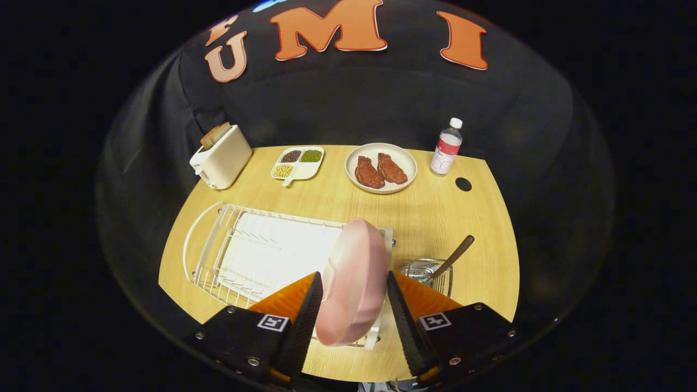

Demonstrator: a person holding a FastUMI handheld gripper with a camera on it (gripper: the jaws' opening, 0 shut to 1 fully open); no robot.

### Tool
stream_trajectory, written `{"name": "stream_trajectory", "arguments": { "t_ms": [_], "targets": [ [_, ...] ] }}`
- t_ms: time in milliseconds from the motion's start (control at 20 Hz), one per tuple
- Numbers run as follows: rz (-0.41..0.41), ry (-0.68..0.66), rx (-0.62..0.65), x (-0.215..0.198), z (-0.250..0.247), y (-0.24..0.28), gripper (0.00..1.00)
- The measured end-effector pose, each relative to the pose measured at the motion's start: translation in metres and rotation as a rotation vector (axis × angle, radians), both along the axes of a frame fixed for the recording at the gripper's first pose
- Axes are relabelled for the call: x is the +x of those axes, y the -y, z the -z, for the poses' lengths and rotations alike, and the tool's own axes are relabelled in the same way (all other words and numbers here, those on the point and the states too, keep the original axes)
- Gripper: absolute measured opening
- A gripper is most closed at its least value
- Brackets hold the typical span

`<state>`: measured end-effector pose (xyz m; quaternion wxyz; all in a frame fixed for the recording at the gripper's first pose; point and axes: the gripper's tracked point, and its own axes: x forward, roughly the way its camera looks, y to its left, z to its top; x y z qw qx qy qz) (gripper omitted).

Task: Take the plate from the dish rack, then take the spoon from the basket and place it into the plate.

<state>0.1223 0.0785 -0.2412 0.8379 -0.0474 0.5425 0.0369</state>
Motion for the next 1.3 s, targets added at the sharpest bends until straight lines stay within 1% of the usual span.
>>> {"name": "stream_trajectory", "arguments": {
  "t_ms": [100,200,250,450,600,650,700,750,850,900,1000,1200,1300],
  "targets": [
    [0.009,-0.010,-0.004,0.006,0.005,0.000,0.68],
    [0.033,-0.044,-0.007,0.007,0.012,0.002,0.62],
    [0.046,-0.063,-0.024,0.007,0.016,0.005,0.55],
    [0.057,-0.097,-0.060,0.010,0.022,0.004,0.35],
    [0.048,-0.114,-0.101,0.010,0.023,0.007,0.31],
    [0.059,-0.115,-0.104,0.010,0.021,0.009,0.30],
    [0.071,-0.102,-0.119,0.013,0.019,0.013,0.29],
    [0.084,-0.080,-0.126,0.017,0.015,0.018,0.25],
    [0.109,-0.038,-0.118,0.022,0.004,0.020,0.21],
    [0.099,-0.049,-0.125,0.017,0.001,0.020,0.21],
    [0.078,-0.032,-0.167,0.014,-0.004,0.024,0.21],
    [0.052,0.024,-0.260,0.021,-0.024,0.026,0.21],
    [0.045,0.040,-0.254,0.025,-0.033,0.018,0.20]
  ]
}}
